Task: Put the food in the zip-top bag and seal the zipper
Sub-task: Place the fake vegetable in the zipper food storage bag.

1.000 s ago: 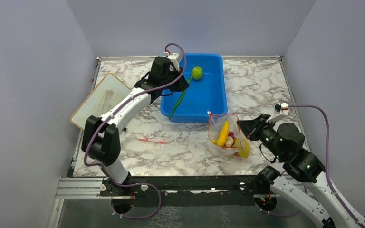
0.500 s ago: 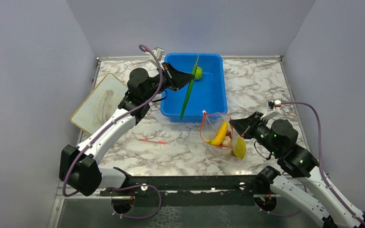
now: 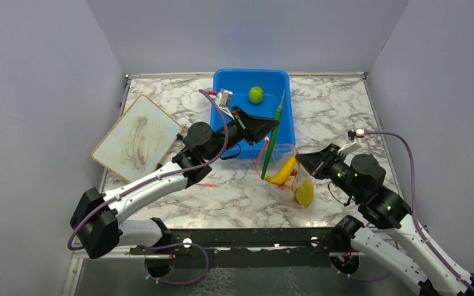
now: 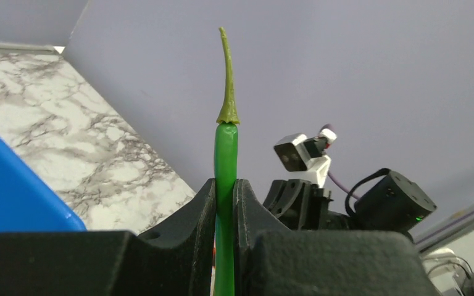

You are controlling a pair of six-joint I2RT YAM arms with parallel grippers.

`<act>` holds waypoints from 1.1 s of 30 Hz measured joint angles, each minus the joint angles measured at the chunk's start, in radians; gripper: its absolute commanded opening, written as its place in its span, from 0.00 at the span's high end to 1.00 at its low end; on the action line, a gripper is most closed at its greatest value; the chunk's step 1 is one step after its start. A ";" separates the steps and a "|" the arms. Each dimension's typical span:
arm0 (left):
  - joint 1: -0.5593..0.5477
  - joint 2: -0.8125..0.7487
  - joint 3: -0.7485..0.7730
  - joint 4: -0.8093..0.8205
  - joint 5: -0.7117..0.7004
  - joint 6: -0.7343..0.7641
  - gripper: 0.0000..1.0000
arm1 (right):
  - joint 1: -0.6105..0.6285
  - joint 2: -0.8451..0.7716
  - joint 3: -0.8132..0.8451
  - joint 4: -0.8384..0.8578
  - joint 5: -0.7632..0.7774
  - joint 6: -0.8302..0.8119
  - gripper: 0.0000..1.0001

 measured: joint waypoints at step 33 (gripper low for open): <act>-0.237 0.130 -0.185 0.260 -0.544 -0.011 0.90 | 0.000 0.021 -0.014 0.033 -0.001 0.011 0.99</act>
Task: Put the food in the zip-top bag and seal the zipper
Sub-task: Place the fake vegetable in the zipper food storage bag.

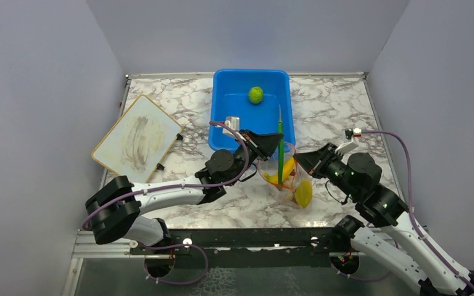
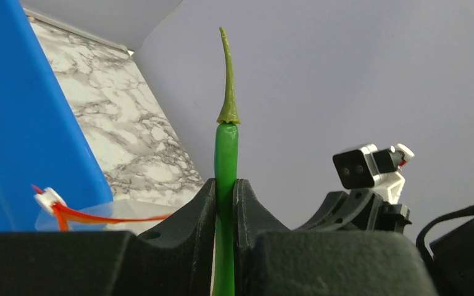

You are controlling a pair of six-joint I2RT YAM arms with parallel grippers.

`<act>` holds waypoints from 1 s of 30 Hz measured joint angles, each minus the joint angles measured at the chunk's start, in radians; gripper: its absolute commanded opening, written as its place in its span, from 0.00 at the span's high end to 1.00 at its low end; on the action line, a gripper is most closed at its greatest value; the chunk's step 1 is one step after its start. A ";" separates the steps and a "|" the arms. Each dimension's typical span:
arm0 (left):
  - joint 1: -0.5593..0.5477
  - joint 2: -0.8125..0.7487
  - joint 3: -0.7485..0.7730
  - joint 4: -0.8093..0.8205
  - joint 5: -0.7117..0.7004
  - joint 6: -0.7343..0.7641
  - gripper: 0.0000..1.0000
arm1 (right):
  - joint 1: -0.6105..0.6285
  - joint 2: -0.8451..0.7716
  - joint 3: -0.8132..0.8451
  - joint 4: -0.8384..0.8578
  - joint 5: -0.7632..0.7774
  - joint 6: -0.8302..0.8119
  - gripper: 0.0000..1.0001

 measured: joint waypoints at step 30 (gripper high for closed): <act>-0.088 -0.226 -0.156 -0.217 -0.057 0.079 0.53 | 0.001 0.028 0.000 0.002 0.047 -0.032 0.99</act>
